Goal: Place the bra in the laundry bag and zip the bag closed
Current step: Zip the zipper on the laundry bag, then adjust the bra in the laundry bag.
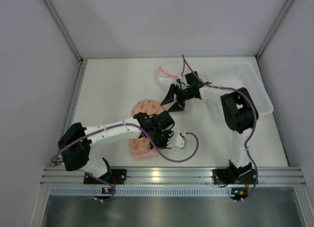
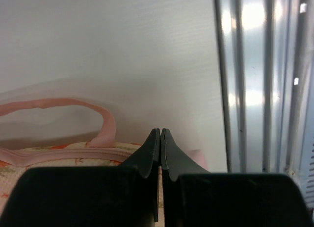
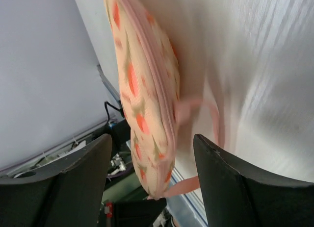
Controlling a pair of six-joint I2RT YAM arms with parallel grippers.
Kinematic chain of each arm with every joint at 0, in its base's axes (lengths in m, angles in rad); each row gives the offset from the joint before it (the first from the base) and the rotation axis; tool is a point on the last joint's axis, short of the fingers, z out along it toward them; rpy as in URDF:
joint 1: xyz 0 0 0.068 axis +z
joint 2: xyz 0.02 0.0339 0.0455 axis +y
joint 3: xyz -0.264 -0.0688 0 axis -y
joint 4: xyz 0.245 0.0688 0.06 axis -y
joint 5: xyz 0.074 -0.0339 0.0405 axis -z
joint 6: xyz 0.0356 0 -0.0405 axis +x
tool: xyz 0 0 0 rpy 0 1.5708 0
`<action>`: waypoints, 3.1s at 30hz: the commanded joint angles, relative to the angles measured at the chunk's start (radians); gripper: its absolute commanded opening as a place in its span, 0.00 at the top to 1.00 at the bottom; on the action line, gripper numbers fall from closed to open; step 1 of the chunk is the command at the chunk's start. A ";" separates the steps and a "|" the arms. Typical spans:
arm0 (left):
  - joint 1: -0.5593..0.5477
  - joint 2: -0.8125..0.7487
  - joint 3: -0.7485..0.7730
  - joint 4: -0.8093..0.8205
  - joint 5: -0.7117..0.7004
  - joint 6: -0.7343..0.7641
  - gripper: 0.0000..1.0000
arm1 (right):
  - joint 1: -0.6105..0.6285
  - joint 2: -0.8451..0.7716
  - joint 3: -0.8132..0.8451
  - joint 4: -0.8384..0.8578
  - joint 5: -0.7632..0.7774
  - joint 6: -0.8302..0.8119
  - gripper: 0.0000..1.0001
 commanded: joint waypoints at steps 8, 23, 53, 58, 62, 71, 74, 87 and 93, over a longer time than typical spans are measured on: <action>0.210 0.103 0.265 0.072 0.006 0.033 1.00 | -0.006 -0.237 -0.165 -0.021 0.006 -0.066 0.35; 0.207 0.084 0.276 0.070 0.092 0.083 1.00 | 0.116 -0.110 -0.072 0.056 -0.042 0.006 0.78; 0.002 -0.114 0.050 -0.005 0.138 0.004 1.00 | 0.034 -0.010 0.071 -0.072 -0.002 -0.126 1.00; 0.003 -0.040 0.115 0.001 0.042 -0.047 1.00 | 0.037 -0.023 0.060 -0.070 -0.011 -0.123 1.00; 0.123 0.042 0.193 0.046 0.034 -0.084 1.00 | 0.062 -0.059 0.012 -0.044 -0.034 -0.098 1.00; 0.215 0.145 0.252 0.116 -0.007 -0.036 1.00 | 0.090 -0.109 -0.023 -0.036 -0.056 -0.109 1.00; 0.221 0.140 0.230 0.147 -0.006 -0.056 1.00 | 0.103 -0.115 -0.018 -0.030 -0.074 -0.111 1.00; 0.282 0.130 0.179 0.287 -0.139 -0.212 1.00 | 0.149 -0.118 -0.046 0.013 -0.088 -0.086 0.83; 0.306 0.130 0.169 0.288 -0.107 -0.343 1.00 | 0.022 -0.113 0.014 -0.076 0.015 -0.135 0.18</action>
